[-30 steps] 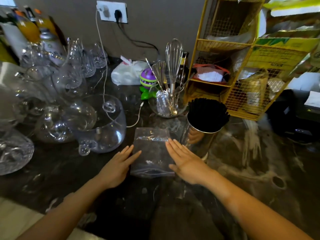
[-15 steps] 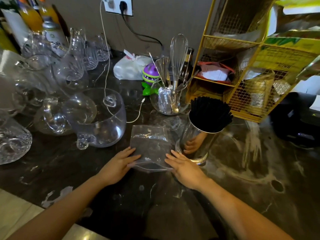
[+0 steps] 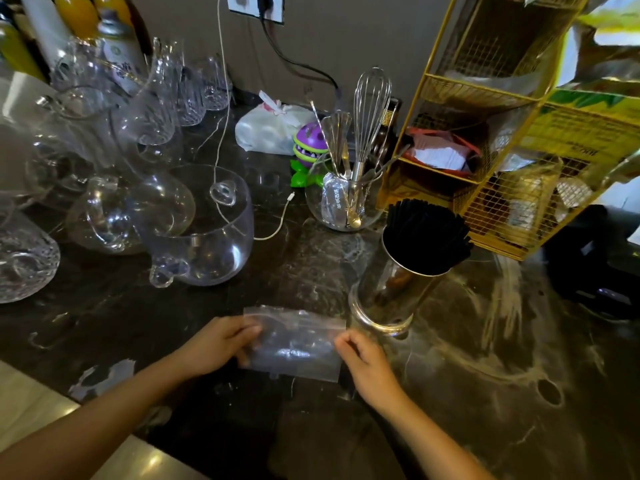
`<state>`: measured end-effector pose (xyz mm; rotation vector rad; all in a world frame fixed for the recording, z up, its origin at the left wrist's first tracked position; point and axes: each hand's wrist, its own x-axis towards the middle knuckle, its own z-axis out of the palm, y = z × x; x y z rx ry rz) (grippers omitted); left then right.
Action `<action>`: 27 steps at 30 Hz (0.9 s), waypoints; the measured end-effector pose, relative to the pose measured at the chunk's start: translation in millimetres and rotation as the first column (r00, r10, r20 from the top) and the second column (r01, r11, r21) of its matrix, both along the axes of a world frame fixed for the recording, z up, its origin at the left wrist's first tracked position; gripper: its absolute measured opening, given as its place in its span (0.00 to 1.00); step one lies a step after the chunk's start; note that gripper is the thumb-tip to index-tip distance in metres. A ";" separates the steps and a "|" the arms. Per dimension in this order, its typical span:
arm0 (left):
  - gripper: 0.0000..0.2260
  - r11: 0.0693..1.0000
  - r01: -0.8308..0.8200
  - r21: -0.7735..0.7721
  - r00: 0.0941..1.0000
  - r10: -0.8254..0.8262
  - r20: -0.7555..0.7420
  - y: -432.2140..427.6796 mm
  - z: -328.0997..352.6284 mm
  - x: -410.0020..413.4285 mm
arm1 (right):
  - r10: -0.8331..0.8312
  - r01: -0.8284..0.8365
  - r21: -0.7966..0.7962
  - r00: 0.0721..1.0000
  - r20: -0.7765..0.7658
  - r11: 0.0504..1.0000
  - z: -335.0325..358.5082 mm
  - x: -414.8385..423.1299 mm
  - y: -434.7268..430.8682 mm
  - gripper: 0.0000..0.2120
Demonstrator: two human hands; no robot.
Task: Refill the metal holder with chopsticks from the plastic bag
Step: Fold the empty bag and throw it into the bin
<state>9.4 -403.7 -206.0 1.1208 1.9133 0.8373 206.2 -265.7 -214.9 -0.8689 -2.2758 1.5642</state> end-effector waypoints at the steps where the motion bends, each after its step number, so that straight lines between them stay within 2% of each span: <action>1: 0.09 0.999 -0.023 -0.023 1.000 0.023 -0.009 3.8 -0.8 0.3 | -0.025 0.025 0.027 1.000 0.018 0.999 -1.6 -2.9 1.4 0.12; 6: 0.10 0.991 -0.100 -0.087 0.994 0.095 -0.060 20.8 -7.1 1.0 | -0.128 0.102 0.161 0.979 0.158 0.982 -13.9 -12.6 8.4 0.11; 10: 0.08 0.977 -0.175 -0.122 0.979 0.161 -0.122 28.0 -11.8 -0.5 | -0.199 0.165 0.188 0.964 0.179 0.968 -19.0 -17.4 11.9 0.16; 12: 0.05 0.968 -0.208 -0.141 0.968 0.182 -0.174 30.5 -12.1 -0.5 | -0.234 0.203 0.177 0.955 0.180 0.963 -20.2 -20.5 12.8 0.11; 14: 0.07 0.964 -0.209 -0.163 0.936 0.149 -0.319 31.1 -12.2 -0.3 | -0.276 0.244 0.182 0.944 0.178 0.952 -22.0 -22.1 12.8 0.09; 16: 0.11 0.966 -0.196 -0.168 0.869 0.092 -0.486 30.0 -11.5 1.7 | -0.300 0.265 0.202 0.938 0.171 0.943 -22.6 -23.2 10.8 0.13; 18: 0.14 0.975 -0.183 -0.128 0.818 0.079 -0.570 28.9 -11.5 4.5 | -0.309 0.264 0.245 0.937 0.166 0.933 -20.9 -23.9 7.9 0.14; 20: 0.15 0.985 -0.161 -0.065 0.773 0.085 -0.629 28.0 -11.8 6.9 | -0.316 0.252 0.323 0.934 0.165 0.912 -19.3 -23.6 5.7 0.16; 23: 0.10 0.998 0.017 0.054 0.748 0.024 -0.663 26.8 -14.4 9.7 | -0.259 0.160 0.458 0.952 0.161 0.874 -14.4 -22.0 3.0 0.12; 25: 0.10 0.992 0.109 0.065 0.744 -0.038 -0.667 27.1 -14.0 10.5 | -0.166 0.053 0.533 0.972 0.167 0.844 -13.3 -21.2 1.3 0.07; 27: 0.12 0.990 0.127 0.066 0.748 -0.051 -0.662 28.4 -12.6 10.7 | -0.096 -0.026 0.575 0.979 0.182 0.818 -13.3 -20.3 -0.1 0.07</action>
